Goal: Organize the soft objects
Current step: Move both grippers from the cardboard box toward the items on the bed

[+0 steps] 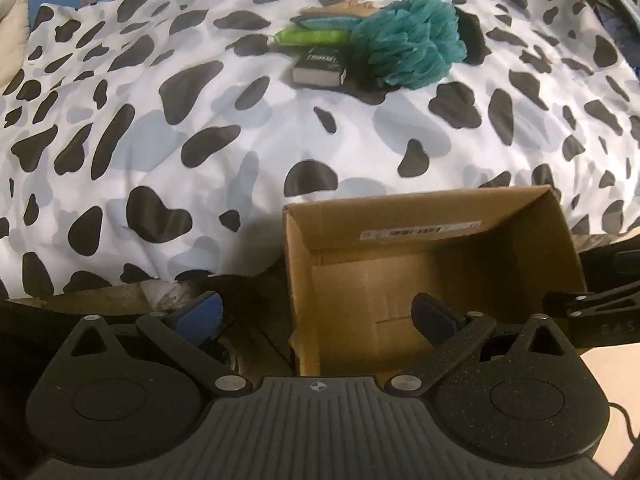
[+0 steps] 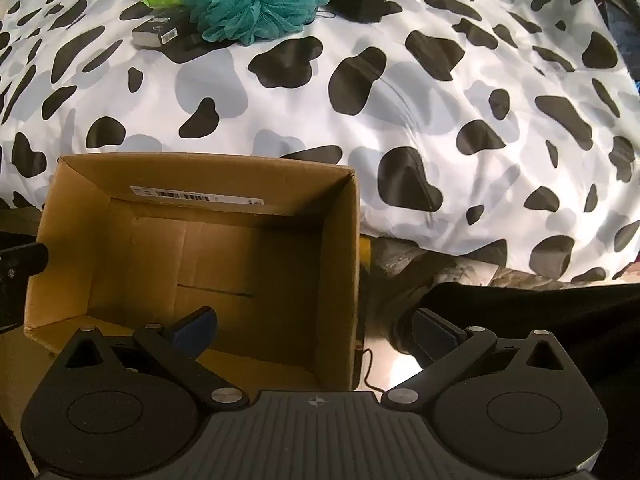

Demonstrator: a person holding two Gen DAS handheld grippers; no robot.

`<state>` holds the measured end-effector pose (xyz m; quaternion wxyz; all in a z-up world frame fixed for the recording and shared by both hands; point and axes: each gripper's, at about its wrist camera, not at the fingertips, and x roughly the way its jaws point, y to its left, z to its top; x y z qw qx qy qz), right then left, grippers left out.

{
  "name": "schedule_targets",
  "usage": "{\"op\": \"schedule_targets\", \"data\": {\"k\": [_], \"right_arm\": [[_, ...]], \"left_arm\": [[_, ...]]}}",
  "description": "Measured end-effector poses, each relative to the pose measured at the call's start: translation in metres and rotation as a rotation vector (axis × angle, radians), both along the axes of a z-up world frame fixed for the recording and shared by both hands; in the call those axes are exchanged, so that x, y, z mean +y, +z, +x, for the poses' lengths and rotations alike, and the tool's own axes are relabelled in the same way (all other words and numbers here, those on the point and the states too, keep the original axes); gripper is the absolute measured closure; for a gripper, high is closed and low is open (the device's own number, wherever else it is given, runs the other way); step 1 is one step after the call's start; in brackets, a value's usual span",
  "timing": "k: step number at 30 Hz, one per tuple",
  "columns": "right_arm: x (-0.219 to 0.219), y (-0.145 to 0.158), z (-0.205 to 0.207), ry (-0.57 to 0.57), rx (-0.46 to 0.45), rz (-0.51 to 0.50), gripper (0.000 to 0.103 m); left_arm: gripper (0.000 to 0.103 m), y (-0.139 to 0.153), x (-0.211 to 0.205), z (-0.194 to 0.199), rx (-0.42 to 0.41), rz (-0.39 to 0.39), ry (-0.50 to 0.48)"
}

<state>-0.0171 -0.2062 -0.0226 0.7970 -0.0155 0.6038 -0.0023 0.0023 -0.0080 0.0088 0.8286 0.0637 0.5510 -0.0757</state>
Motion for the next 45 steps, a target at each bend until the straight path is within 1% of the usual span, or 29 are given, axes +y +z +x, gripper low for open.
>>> {"op": "schedule_targets", "data": {"k": [6, 8, 9, 13, 15, 17, 20, 22, 23, 30, 35, 38, 45], "right_arm": [[0.003, 0.009, 0.000, 0.013, -0.056, -0.049, 0.000], [0.001, 0.010, 0.000, 0.019, -0.051, -0.032, 0.000], [0.004, 0.013, -0.002, 0.020, -0.081, -0.051, 0.000], [0.005, 0.018, 0.002, 0.040, -0.097, -0.056, 0.000], [0.007, 0.023, 0.003, 0.059, -0.128, -0.078, 0.000], [0.010, 0.029, 0.003, 0.074, -0.178, -0.099, 0.000], [0.013, 0.037, 0.008, 0.099, -0.187, -0.133, 0.000], [0.013, 0.044, 0.009, 0.099, -0.231, -0.124, 0.000], [0.012, 0.047, 0.009, 0.095, -0.259, -0.100, 0.000], [0.012, 0.058, 0.016, 0.086, -0.323, -0.025, 0.000], [0.016, 0.059, 0.022, 0.102, -0.314, -0.060, 0.000], [0.018, 0.060, 0.025, 0.111, -0.323, -0.056, 0.000], [0.030, 0.058, 0.031, 0.156, -0.315, -0.053, 0.000]], "left_arm": [[0.000, 0.007, -0.001, 0.000, -0.032, -0.027, 0.007], [0.000, 0.008, -0.003, 0.000, -0.039, -0.030, 0.003], [0.000, 0.008, -0.004, 0.000, -0.042, -0.030, 0.000], [0.000, 0.010, -0.004, 0.002, -0.054, -0.025, 0.001], [0.000, 0.012, 0.000, 0.003, -0.068, -0.037, 0.013], [0.000, 0.016, 0.003, 0.004, -0.084, -0.052, 0.022], [0.000, 0.022, 0.006, 0.006, -0.118, -0.073, 0.037], [0.000, 0.027, 0.007, 0.007, -0.149, -0.078, 0.045], [0.000, 0.029, 0.008, 0.008, -0.161, -0.077, 0.049], [0.000, 0.041, 0.014, 0.013, -0.240, -0.106, 0.084], [0.000, 0.044, 0.014, 0.020, -0.264, -0.116, 0.093], [0.000, 0.044, 0.013, 0.024, -0.270, -0.106, 0.095], [0.000, 0.041, 0.015, 0.036, -0.249, -0.084, 0.113]]}}
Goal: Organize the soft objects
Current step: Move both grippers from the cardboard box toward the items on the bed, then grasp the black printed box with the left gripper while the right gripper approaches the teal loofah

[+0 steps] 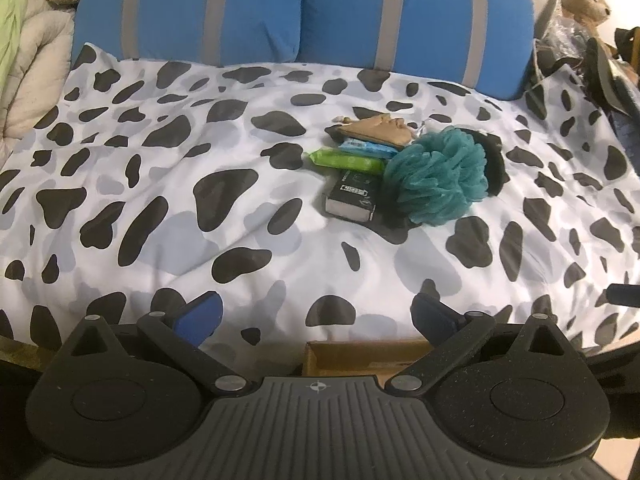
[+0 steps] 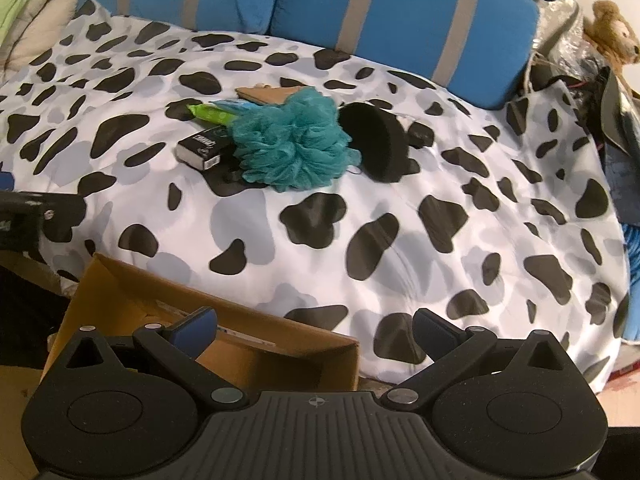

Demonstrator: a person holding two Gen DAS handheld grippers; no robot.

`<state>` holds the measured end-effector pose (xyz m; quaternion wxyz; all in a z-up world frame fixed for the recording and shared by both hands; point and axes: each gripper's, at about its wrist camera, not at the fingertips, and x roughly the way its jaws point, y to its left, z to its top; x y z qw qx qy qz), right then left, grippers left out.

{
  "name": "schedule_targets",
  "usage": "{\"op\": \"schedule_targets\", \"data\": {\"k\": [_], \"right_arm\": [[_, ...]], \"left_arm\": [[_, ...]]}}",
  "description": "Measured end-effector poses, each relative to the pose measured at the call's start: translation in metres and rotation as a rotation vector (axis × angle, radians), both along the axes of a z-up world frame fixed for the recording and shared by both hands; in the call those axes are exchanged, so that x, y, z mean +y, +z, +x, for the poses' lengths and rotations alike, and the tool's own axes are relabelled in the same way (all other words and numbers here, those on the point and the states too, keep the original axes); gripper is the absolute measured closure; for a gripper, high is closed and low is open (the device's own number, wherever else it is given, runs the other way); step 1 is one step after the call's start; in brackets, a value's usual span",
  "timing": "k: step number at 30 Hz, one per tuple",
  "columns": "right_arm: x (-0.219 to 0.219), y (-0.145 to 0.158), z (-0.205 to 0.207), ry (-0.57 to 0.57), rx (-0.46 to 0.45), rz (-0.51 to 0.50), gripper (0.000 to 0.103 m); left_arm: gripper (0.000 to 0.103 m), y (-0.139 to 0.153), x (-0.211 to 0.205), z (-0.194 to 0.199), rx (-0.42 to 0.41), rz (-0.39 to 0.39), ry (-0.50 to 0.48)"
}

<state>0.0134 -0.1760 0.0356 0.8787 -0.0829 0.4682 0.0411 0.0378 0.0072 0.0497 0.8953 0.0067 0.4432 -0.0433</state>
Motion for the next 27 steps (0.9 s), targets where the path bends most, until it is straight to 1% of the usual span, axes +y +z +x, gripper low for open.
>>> {"op": "schedule_targets", "data": {"k": [10, 13, 18, 27], "right_arm": [[0.012, -0.003, 0.011, 0.042, 0.008, -0.010, 0.000], [0.011, -0.005, 0.016, 0.044, 0.012, -0.011, 0.000], [0.004, -0.006, 0.026, 0.034, 0.009, -0.014, 0.000], [-0.022, -0.006, 0.055, -0.014, 0.001, 0.006, 0.000]], "left_arm": [[0.000, 0.000, -0.003, 0.014, -0.002, 0.015, -0.008], [0.000, -0.001, -0.005, 0.020, -0.003, 0.031, -0.010], [0.000, -0.001, -0.007, 0.029, 0.000, 0.043, -0.013], [0.000, -0.006, -0.008, 0.048, 0.012, 0.062, -0.011]]}}
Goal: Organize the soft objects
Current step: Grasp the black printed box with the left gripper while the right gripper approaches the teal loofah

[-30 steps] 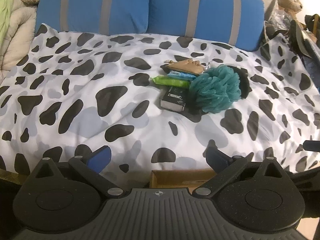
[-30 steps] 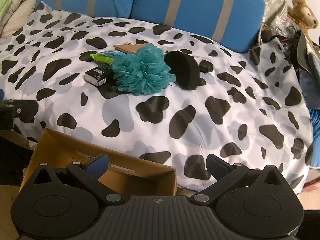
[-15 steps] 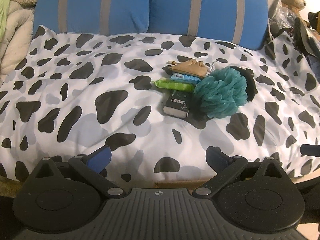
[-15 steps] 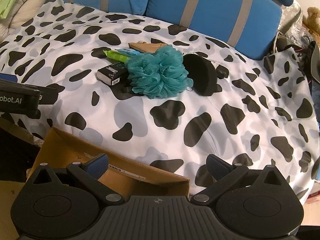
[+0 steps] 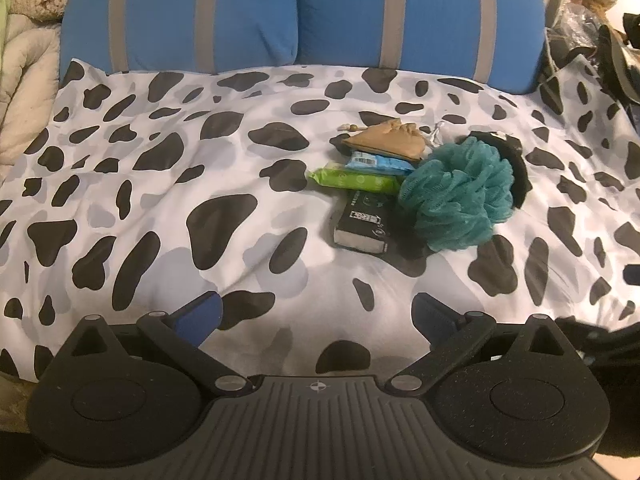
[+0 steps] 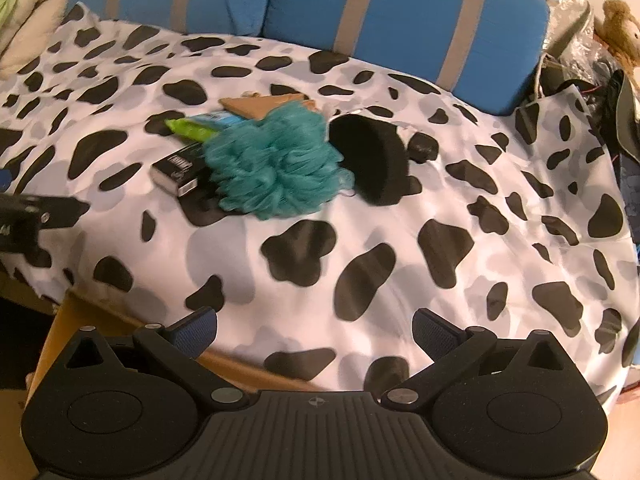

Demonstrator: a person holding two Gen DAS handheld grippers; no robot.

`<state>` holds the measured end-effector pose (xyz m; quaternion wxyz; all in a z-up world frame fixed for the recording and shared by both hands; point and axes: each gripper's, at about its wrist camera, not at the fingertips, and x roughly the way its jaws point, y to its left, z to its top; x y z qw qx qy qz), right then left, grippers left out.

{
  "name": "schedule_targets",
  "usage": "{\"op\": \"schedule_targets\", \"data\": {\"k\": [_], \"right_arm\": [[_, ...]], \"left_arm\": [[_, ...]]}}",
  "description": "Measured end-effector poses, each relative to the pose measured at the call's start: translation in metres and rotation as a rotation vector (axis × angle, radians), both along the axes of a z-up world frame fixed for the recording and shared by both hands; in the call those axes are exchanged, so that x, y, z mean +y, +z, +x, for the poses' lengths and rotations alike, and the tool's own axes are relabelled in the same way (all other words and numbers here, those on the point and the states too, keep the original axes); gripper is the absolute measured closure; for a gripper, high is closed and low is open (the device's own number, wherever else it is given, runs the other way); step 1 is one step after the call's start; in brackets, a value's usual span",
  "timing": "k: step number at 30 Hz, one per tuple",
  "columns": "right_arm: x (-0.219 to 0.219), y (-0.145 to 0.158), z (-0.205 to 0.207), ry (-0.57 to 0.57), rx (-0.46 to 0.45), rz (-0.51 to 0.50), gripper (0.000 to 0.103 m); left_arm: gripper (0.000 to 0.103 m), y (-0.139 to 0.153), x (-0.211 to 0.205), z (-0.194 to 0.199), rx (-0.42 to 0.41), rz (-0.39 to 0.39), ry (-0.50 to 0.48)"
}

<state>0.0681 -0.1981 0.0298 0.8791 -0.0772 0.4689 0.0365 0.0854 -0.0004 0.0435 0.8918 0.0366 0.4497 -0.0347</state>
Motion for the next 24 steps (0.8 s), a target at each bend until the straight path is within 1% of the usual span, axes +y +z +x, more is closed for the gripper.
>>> {"op": "schedule_targets", "data": {"k": [10, 16, 19, 22, 24], "right_arm": [[-0.034, 0.002, 0.038, -0.053, -0.026, 0.049, 0.000], [-0.055, 0.000, 0.058, -0.087, -0.026, 0.068, 0.000], [-0.061, 0.000, 0.066, -0.093, -0.025, 0.075, 0.000], [-0.067, -0.001, 0.072, -0.094, -0.028, 0.069, 0.000], [-0.071, -0.001, 0.076, -0.098, -0.028, 0.070, 0.000]], "left_arm": [[0.000, -0.009, 0.004, 0.030, 0.013, 0.021, 0.017], [0.000, -0.016, 0.006, 0.053, 0.033, -0.004, 0.028], [0.000, -0.020, 0.006, 0.065, 0.036, -0.025, 0.003], [0.000, -0.024, 0.005, 0.078, 0.046, -0.078, -0.050], [0.000, -0.028, 0.001, 0.087, 0.053, -0.100, -0.095]]}}
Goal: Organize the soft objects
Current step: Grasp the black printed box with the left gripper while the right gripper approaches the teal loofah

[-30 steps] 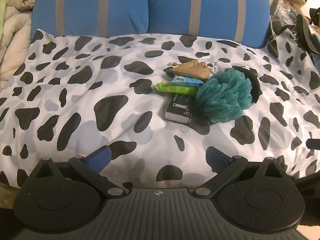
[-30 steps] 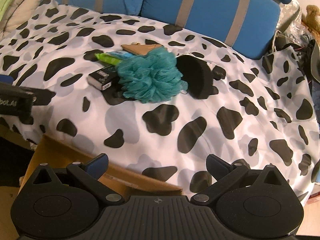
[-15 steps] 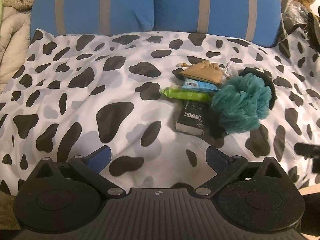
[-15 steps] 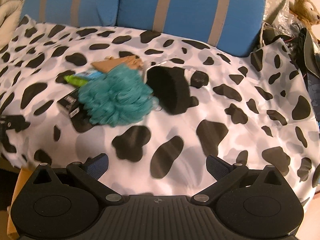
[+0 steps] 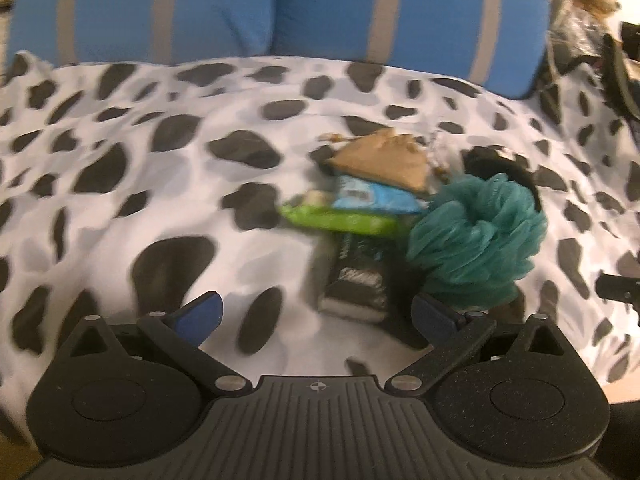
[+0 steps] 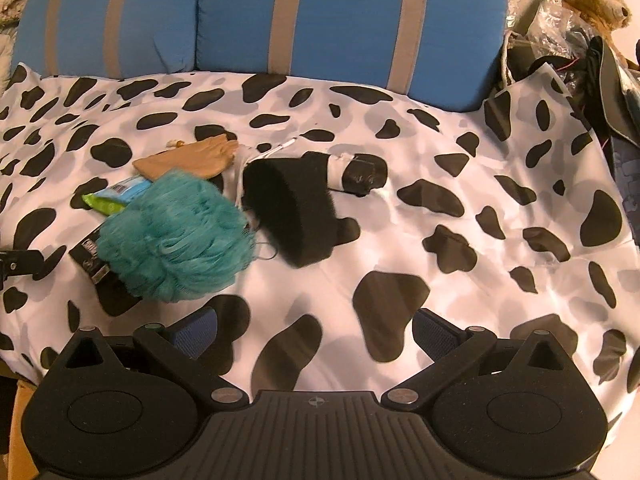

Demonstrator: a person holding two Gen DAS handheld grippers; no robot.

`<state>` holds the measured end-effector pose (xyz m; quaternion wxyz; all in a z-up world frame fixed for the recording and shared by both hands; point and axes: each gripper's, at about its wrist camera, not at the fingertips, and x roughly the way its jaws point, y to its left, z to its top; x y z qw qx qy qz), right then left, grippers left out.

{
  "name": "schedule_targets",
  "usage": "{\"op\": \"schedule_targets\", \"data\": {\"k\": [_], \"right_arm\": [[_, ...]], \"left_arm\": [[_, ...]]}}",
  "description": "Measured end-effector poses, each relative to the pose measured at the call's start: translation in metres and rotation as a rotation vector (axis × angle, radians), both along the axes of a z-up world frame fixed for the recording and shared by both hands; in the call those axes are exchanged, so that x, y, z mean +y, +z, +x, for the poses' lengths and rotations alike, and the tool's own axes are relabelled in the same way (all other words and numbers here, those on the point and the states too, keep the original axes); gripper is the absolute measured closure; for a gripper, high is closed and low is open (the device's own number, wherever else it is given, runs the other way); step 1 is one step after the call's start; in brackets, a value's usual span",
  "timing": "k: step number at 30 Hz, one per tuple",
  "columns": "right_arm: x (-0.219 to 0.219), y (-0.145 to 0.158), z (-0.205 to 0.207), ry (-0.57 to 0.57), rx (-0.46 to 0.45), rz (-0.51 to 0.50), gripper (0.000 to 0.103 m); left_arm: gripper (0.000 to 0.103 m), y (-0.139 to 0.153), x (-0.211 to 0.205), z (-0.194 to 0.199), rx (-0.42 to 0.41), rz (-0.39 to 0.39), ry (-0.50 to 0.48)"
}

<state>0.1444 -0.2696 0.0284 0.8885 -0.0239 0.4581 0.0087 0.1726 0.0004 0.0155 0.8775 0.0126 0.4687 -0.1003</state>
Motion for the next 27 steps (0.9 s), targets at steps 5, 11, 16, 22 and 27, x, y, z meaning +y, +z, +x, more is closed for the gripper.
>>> {"op": "schedule_targets", "data": {"k": [5, 11, 16, 22, 27], "right_arm": [[-0.011, -0.001, 0.008, -0.017, 0.014, 0.023, 0.000], [-0.019, 0.000, 0.010, -0.022, 0.008, 0.021, 0.000], [-0.028, 0.002, 0.011, -0.040, 0.010, 0.063, 0.000], [-0.025, -0.001, 0.011, -0.019, 0.013, 0.067, 0.000], [-0.021, -0.001, 0.012, -0.009, 0.008, 0.065, 0.000]], "left_arm": [[0.000, -0.017, -0.018, 0.022, 0.049, 0.030, -0.109], [0.021, -0.036, -0.027, 0.039, 0.100, 0.048, -0.167], [0.038, -0.046, -0.034, 0.045, 0.118, 0.080, -0.202], [0.055, -0.053, -0.034, 0.048, 0.149, 0.064, -0.216], [0.056, -0.046, -0.029, 0.044, 0.142, 0.077, -0.192]]}}
